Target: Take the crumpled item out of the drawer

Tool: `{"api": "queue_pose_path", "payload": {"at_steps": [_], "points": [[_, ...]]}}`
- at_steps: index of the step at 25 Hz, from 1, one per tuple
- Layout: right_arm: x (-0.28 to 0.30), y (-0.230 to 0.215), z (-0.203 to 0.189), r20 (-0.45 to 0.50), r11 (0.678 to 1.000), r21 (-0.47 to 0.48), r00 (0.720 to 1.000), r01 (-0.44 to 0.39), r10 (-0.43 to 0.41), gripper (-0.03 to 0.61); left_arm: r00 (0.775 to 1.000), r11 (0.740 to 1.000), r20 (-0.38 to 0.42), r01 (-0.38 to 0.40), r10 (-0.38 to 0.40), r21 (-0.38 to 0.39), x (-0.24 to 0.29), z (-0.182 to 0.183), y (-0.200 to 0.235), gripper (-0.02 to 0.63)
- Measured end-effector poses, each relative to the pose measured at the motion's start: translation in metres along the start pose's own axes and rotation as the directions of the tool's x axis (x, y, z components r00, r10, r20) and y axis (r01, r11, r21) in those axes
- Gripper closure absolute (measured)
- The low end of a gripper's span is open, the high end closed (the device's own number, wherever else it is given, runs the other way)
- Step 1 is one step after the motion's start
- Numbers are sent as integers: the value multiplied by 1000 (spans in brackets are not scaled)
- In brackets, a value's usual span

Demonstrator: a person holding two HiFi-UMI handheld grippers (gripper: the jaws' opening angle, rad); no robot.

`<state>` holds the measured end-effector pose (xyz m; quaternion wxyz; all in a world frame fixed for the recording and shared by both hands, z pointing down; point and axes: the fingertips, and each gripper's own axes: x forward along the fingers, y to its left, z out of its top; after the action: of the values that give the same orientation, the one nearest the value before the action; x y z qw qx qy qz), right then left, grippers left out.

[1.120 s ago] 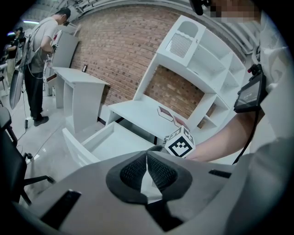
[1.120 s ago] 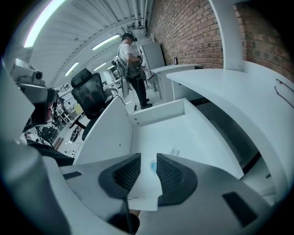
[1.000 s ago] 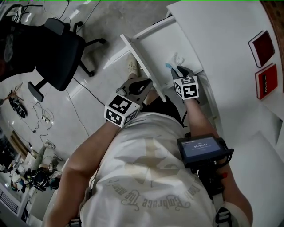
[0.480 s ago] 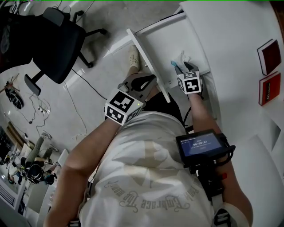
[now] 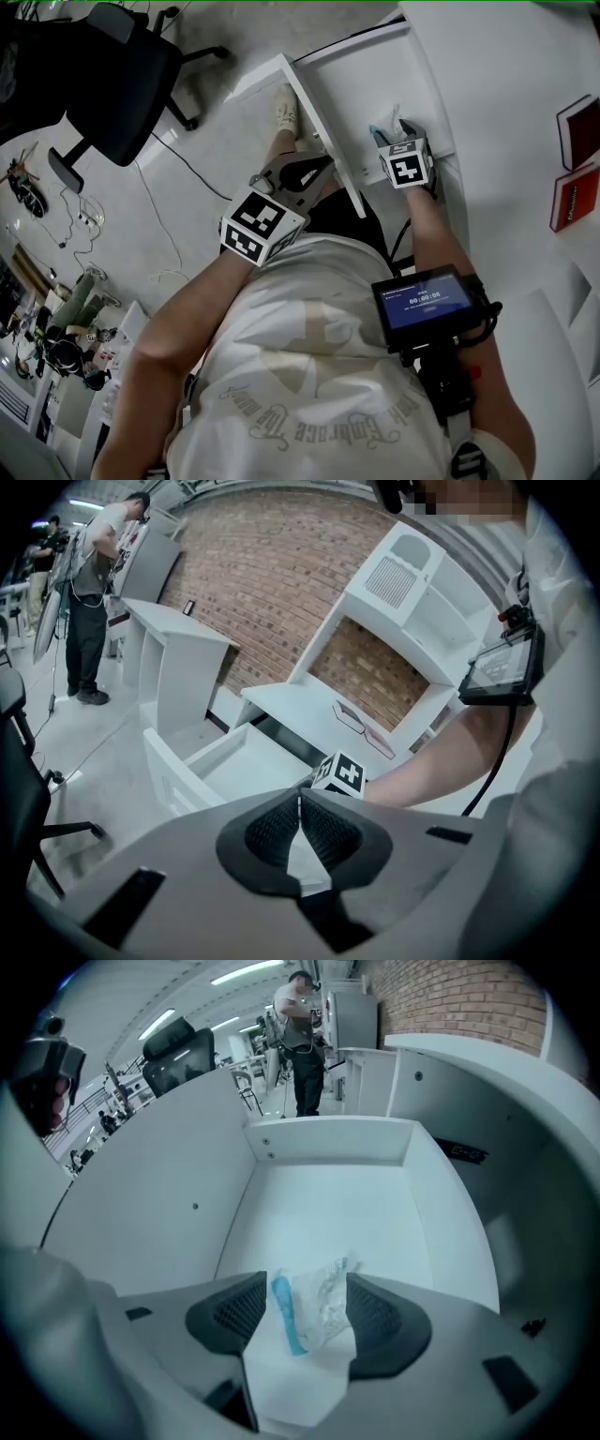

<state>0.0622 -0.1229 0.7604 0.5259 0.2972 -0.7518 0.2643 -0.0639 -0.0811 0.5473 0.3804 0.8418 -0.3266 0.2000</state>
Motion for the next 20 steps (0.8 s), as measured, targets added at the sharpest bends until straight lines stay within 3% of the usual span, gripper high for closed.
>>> {"api": "queue_pose_path", "payload": {"at_steps": [4,14,20], "points": [[1,0,-3,-51,997,-79,999,-3,-1,318,1000,1000,2,-4,4,-10,-3,1,-2,586],[7,3,-18,-176,986,-164,984,-33,4,279,1000,999,-6,3,-3,-32,-6,1,-11,586],[10,-1,-34,-203,976,-218,979,-17,-29,278,1000,999,0,-5,5,-35,-6,-3,-20,586]]}}
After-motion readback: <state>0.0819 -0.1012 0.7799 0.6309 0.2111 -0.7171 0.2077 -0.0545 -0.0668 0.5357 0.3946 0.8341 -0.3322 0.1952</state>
